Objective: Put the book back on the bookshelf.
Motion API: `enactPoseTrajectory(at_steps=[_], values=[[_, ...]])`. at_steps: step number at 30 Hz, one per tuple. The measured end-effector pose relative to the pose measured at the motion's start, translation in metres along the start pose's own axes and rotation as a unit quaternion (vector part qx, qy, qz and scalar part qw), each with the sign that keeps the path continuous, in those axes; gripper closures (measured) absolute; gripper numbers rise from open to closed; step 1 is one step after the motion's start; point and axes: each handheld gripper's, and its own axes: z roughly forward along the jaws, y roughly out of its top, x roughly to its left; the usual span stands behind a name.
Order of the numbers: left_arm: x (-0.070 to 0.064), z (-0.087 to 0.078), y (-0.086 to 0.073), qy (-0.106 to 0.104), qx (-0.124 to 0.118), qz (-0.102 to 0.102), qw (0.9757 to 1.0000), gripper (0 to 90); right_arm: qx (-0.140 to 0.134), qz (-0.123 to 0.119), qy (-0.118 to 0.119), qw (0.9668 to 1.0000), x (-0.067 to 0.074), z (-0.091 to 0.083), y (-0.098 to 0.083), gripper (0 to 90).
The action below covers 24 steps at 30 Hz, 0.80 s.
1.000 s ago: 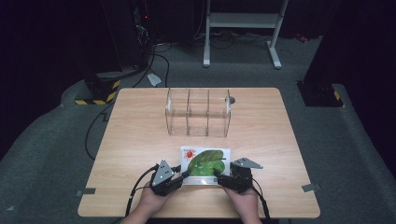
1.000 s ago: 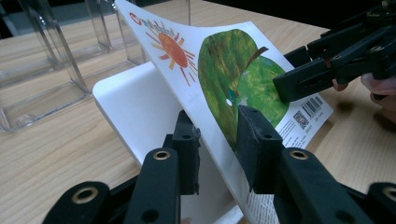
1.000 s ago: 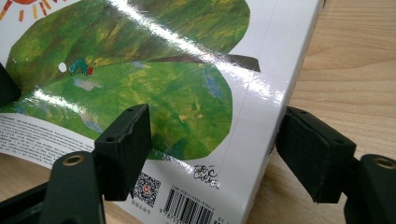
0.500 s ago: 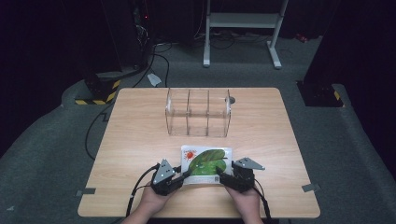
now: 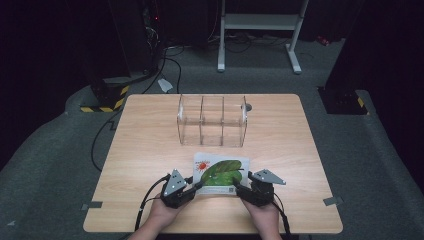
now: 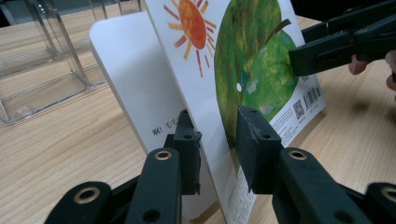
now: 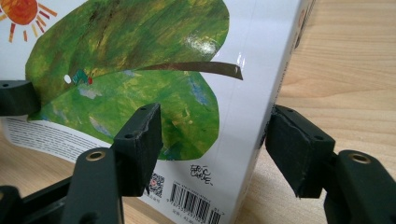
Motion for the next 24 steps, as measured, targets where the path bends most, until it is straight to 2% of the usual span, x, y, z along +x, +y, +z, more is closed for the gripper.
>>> enactPoseTrajectory(at_steps=[3,6,14,20,24], values=[[0.000,0.001,-0.001,0.002,0.005,0.005,1.0000,70.2,-0.008,0.000,0.000,1.0000,0.000,-0.002,0.000,37.1],[0.001,0.003,-0.002,0.003,0.010,0.001,0.9999,70.2,-0.013,0.000,-0.001,0.9999,0.001,-0.004,-0.001,37.5],[0.001,0.007,-0.006,0.011,0.028,0.021,0.9993,70.2,-0.029,-0.003,-0.001,0.9996,0.003,-0.010,-0.001,38.6],[0.001,0.007,-0.008,0.011,0.027,0.028,0.9992,70.1,-0.034,-0.008,0.001,0.9994,0.003,-0.013,-0.003,38.5],[-0.001,0.005,-0.009,0.012,0.031,0.041,0.9986,70.1,-0.036,-0.007,0.012,0.9993,0.001,-0.015,-0.004,39.3]])
